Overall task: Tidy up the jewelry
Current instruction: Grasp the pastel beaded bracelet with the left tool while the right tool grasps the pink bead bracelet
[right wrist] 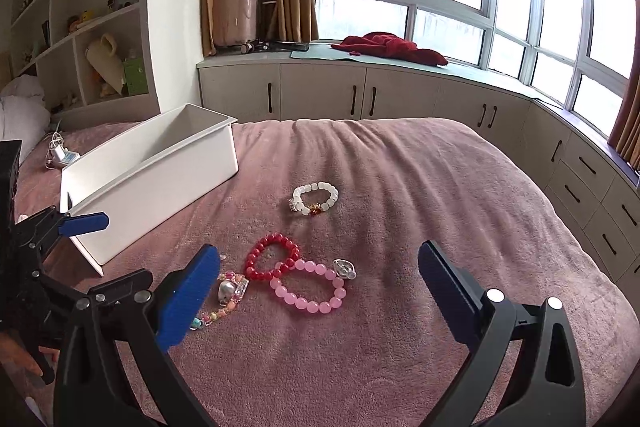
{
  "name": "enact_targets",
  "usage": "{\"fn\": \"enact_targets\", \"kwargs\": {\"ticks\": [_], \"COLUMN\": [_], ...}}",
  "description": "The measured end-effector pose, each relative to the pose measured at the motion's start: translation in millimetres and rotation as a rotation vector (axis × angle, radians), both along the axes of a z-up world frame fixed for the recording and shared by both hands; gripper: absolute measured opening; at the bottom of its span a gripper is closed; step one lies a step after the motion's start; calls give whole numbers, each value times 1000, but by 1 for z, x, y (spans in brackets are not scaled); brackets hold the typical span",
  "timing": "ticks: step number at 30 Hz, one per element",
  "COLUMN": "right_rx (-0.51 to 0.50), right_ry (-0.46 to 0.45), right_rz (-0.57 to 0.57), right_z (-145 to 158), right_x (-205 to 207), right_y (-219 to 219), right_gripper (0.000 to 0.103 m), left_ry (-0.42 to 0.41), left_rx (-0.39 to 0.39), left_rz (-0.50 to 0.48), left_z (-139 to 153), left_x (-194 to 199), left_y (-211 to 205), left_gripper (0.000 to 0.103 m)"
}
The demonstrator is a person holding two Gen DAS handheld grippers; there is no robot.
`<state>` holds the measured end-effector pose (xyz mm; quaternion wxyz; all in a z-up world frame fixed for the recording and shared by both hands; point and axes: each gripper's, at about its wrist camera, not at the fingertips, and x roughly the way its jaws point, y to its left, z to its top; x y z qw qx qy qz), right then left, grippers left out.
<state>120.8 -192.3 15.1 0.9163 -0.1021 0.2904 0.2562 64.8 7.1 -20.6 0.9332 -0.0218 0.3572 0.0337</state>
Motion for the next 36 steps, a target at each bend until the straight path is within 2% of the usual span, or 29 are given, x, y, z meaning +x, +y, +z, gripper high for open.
{"fn": "enact_targets", "kwargs": {"ticks": [6, 10, 12, 15, 19, 21, 22, 23, 25, 27, 30, 31, 32, 33, 34, 36], "right_rx": [-72, -105, -121, -147, -145, -136, -128, -131, -142, -150, -145, -140, -145, -146, -146, -138], "right_ry": [41, 106, 135, 176, 247, 279, 293, 308, 327, 330, 343, 355, 361, 365, 369, 370], "right_rz": [-20, -37, -44, -55, -72, -75, -72, -71, -67, -59, -29, -12, -6, 1, 8, 8], "right_z": [-24, -49, -62, -78, -94, -100, -102, -105, -110, -112, -112, -112, -113, -114, -114, -113], "right_x": [33, 52, 60, 69, 79, 83, 85, 86, 87, 86, 84, 83, 81, 80, 78, 77], "right_y": [14, 19, 19, 18, 13, 12, 11, 11, 13, 15, 18, 19, 21, 22, 24, 24], "right_gripper": [96, 82, 81, 73, 58, 56, 56, 53, 52, 48, 31, 21, 17, 13, 12, 12], "left_ry": [69, 121, 137, 165, 207, 217, 230, 244, 243, 242, 243, 243, 247, 250, 253, 256], "left_rx": [-23, -52, -63, -72, -81, -78, -80, -77, -60, -51, -41, -43, -52, -56, -59, -70], "left_rz": [-60, -83, -82, -103, -122, -128, -142, -151, -162, -184, -232, -250, -271, -288, -300, -316], "left_z": [-20, -35, -41, -50, -61, -67, -70, -73, -76, -76, -77, -77, -77, -78, -78, -77], "left_x": [19, 33, 38, 45, 51, 53, 55, 57, 57, 54, 51, 51, 49, 48, 48, 47], "left_y": [-6, -3, -1, 2, 4, 5, 5, 4, 2, -1, -9, -11, -12, -14, -15, -16], "left_gripper": [100, 99, 99, 99, 97, 87, 73, 69, 68, 63, 46, 37, 27, 23, 18, 15]}}
